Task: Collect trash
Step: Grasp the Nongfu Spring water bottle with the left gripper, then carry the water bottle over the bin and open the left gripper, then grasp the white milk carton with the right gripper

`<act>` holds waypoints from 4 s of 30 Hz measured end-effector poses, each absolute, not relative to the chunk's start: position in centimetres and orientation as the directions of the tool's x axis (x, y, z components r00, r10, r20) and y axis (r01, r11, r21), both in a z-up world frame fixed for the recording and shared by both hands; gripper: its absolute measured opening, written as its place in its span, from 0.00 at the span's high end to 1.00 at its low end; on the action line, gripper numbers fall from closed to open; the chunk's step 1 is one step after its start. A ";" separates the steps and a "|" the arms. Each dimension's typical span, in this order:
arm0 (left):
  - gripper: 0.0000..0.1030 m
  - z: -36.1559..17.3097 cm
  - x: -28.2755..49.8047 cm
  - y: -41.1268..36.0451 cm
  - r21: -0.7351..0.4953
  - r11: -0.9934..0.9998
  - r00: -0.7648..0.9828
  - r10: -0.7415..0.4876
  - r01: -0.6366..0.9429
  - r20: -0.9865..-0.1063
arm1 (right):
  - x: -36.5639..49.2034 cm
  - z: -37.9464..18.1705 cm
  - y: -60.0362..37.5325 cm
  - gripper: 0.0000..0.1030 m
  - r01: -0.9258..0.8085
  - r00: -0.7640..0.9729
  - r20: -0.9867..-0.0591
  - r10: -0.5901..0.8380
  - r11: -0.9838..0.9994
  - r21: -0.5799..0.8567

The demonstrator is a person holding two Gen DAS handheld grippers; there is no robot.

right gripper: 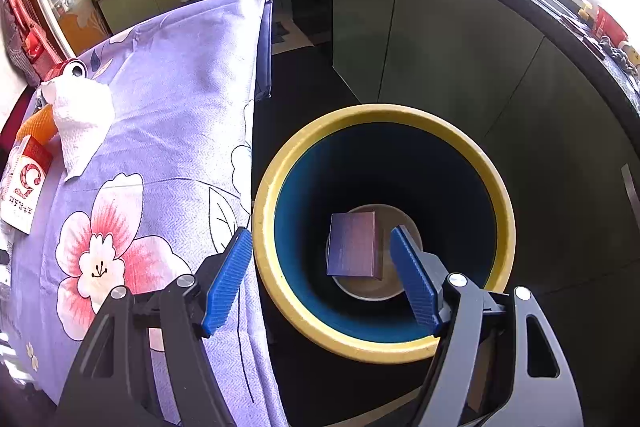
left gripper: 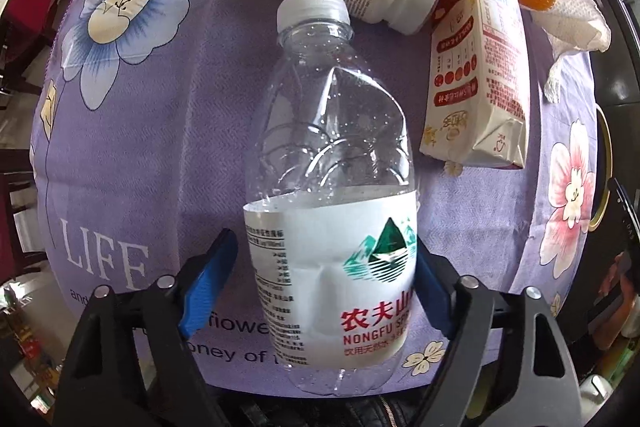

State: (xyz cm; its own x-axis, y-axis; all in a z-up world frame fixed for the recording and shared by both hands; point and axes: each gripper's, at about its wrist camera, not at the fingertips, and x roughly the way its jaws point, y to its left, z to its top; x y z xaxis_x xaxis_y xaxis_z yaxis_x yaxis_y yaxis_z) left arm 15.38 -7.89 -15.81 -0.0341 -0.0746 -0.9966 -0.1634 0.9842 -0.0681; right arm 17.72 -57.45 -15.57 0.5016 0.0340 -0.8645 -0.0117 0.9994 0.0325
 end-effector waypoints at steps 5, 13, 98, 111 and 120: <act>0.39 -16.4 15.7 -8.1 -0.037 0.994 -0.041 -0.042 -0.104 -0.998 | 17.7 -15.4 -56.8 0.31 -0.023 0.500 -0.866 0.034 0.999 0.026; 0.39 -15.7 15.5 -7.4 0.023 1.000 -0.001 0.023 -0.021 -1.000 | 17.5 -15.0 -55.8 0.31 -0.039 0.497 -0.867 0.028 0.999 0.010; 0.11 -0.7 12.4 -14.0 -0.219 0.845 0.522 -0.483 0.487 -0.703 | 17.0 -10.0 -47.2 0.31 -0.260 0.452 -0.848 0.275 0.951 0.170; 0.09 -2.6 9.7 -1.3 -0.210 0.932 0.651 -0.357 0.294 -0.670 | 20.0 -9.7 -26.0 0.24 -0.388 0.269 -0.862 0.430 0.867 0.311; 0.08 -3.8 8.9 0.8 -0.231 0.923 0.639 -0.380 0.308 -0.669 | 19.8 -14.1 -21.1 0.24 -0.345 0.270 -0.925 0.269 0.924 0.168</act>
State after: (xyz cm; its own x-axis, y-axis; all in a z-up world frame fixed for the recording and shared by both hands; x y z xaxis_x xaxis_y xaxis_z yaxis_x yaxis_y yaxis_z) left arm 8.88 0.81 -3.82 0.6385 -0.3805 -0.6690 0.3083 0.9229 -0.2307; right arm 19.82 -21.10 -14.14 0.2697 0.2688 -0.9247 -0.3448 0.9235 0.1679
